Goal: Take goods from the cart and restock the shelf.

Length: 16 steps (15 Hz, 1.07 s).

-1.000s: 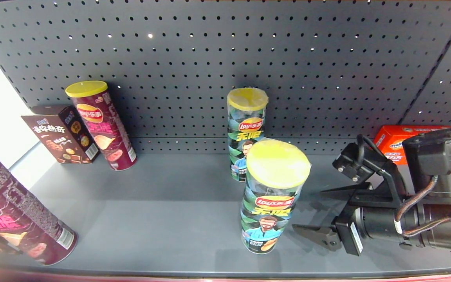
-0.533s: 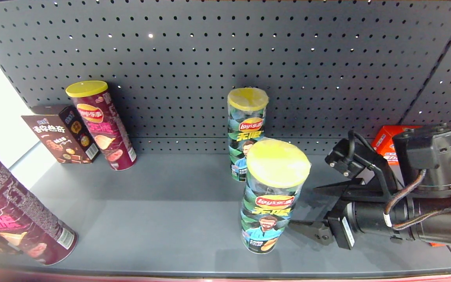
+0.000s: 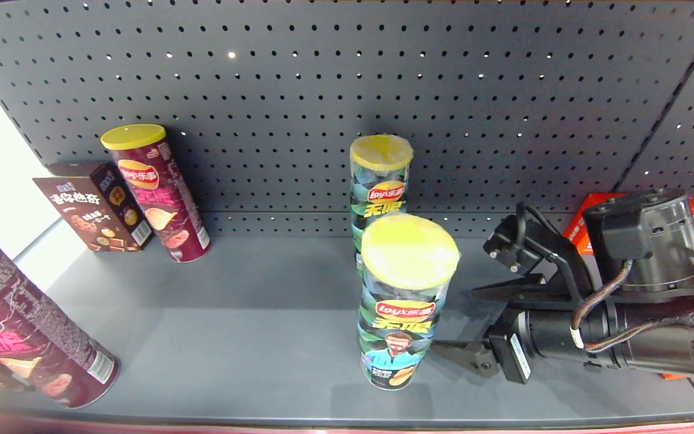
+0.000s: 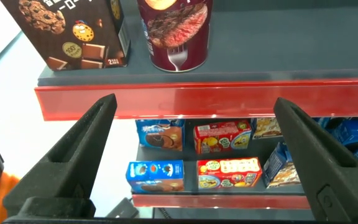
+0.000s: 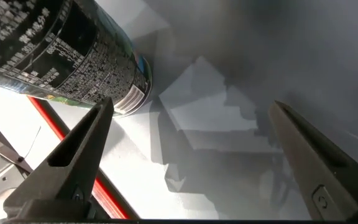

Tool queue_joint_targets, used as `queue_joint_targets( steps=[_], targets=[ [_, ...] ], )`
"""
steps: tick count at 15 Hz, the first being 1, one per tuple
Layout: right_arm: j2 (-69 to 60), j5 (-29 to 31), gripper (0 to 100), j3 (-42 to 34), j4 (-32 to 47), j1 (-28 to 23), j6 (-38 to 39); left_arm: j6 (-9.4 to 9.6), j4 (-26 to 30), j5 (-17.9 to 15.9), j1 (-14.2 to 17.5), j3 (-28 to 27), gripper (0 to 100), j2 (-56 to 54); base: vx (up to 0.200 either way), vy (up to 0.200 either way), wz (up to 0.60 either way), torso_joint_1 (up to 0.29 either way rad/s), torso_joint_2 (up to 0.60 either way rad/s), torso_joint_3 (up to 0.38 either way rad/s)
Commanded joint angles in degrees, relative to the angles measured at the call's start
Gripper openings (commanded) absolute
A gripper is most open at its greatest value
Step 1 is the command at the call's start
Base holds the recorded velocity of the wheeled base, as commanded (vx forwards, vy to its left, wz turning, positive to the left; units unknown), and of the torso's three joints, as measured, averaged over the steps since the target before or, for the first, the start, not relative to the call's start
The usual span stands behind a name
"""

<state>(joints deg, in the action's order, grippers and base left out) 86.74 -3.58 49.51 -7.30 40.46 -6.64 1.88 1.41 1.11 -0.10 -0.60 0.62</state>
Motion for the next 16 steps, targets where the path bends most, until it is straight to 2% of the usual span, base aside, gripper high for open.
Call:
queue_joint_targets(
  steps=[1, 16],
  targets=[
    [0.54, -0.02, 100, 0.24, -0.08, 0.23, -0.04, -0.03, -0.01, 0.03, 0.01, -0.02, 100, 0.08, 0.000, 0.000, 0.00, 0.000, 0.00, 0.000],
    [1.77, -0.02, 100, 1.65, -0.08, 0.50, 0.05, -0.03, -0.01, 0.03, 0.01, 0.07, 100, 0.08, 0.000, 0.000, 0.00, 0.000, 0.00, 0.000]
  ],
)
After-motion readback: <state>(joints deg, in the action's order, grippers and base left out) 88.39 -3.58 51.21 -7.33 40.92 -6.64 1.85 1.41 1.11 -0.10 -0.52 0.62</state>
